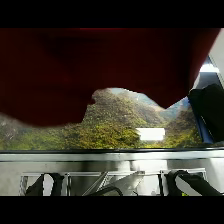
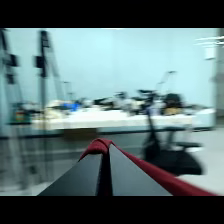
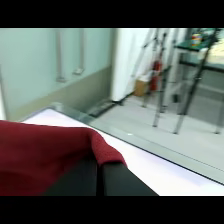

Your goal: Fold the shirts.

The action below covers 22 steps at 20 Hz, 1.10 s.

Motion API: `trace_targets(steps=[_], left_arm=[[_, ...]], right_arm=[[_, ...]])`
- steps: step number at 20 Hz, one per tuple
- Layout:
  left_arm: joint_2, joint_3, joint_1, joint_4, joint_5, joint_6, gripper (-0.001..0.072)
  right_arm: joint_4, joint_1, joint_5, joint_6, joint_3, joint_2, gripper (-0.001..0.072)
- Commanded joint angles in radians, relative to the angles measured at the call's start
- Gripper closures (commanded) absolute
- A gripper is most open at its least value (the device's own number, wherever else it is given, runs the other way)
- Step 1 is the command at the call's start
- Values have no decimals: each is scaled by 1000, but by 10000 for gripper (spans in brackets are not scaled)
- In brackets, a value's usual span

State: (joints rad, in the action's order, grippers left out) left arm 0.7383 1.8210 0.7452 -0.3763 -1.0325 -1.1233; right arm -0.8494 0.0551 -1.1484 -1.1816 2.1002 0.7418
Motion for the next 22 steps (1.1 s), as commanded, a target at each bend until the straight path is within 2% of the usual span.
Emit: trace_targets(steps=[1, 3, 4, 6, 8, 10, 12, 17, 20, 22], left_arm=[[25, 105, -24, -365, -61, -94, 699], [108, 77, -141, -365, -146, -36, 699], [159, 48, -209, -385, -167, -35, 699], [282, -34, -377, -525, -176, -9, 699], [416, -116, -533, -685, -127, -3, 699], [565, -179, -633, -773, -6, -3, 699], [726, -187, -671, -784, 71, -3, 699], [1065, -43, -672, -784, 47, -3, 699], [1176, 70, -660, -785, 23, -25, 699], [1208, 125, -636, -785, -37, -42, 699]], right_arm=[[-175, 20, -50, -49, 48, 38, 691], [-167, 20, -99, -46, 2, 116, 690], [-156, 20, -121, -47, -44, 168, 691], [-129, 20, -124, -47, -151, 288, 691], [-108, 16, -123, -39, -214, 432, 691], [-78, 3, -114, 15, -227, 599, 691], [-17, -3, -62, 66, -227, 763, 692], [93, 2, 120, 142, -224, 1023, 693], [107, 26, 124, 158, -214, 1046, 693], [118, 67, 45, 157, -179, 1033, 693]])
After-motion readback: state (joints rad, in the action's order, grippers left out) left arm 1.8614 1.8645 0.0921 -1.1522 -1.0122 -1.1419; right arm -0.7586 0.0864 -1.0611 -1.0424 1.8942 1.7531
